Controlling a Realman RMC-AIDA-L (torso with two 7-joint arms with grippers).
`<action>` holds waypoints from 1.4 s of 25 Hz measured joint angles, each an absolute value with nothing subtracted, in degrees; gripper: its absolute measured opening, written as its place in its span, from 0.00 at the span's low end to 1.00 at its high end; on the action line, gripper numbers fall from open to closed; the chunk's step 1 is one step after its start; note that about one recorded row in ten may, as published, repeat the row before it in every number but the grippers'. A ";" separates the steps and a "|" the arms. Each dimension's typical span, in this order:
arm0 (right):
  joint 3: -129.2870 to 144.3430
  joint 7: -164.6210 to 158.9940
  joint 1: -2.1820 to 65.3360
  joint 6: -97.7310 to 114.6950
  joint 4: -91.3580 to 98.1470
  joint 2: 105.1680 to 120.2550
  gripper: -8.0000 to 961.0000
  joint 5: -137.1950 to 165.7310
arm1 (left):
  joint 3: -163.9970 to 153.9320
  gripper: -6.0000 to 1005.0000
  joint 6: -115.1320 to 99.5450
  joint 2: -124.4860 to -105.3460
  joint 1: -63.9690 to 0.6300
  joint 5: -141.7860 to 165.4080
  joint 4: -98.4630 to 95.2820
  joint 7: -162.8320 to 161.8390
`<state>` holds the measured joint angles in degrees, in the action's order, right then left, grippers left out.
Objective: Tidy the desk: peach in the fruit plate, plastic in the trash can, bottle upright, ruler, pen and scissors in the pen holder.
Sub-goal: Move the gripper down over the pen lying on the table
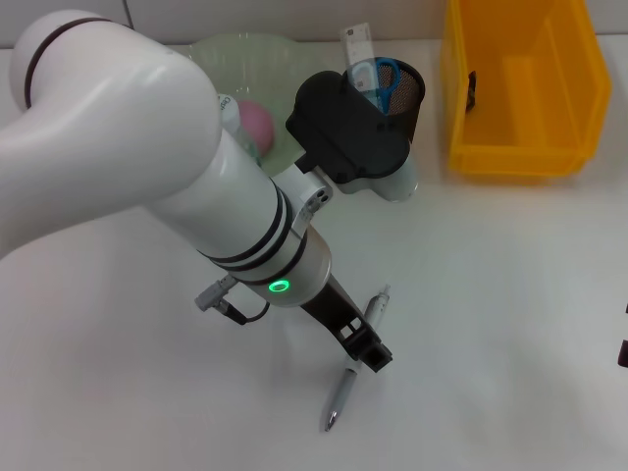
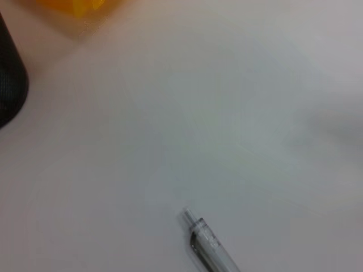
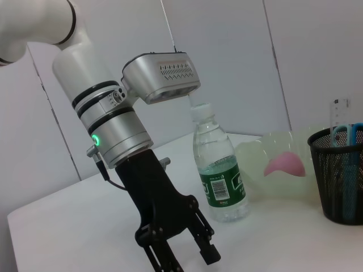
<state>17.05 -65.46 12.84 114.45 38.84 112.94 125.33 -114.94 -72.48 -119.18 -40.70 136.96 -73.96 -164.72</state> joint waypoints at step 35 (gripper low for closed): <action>17.05 -65.21 13.75 113.64 38.76 113.53 0.67 125.33 | -121.28 0.65 -65.86 -119.18 -39.99 140.07 -73.99 -163.62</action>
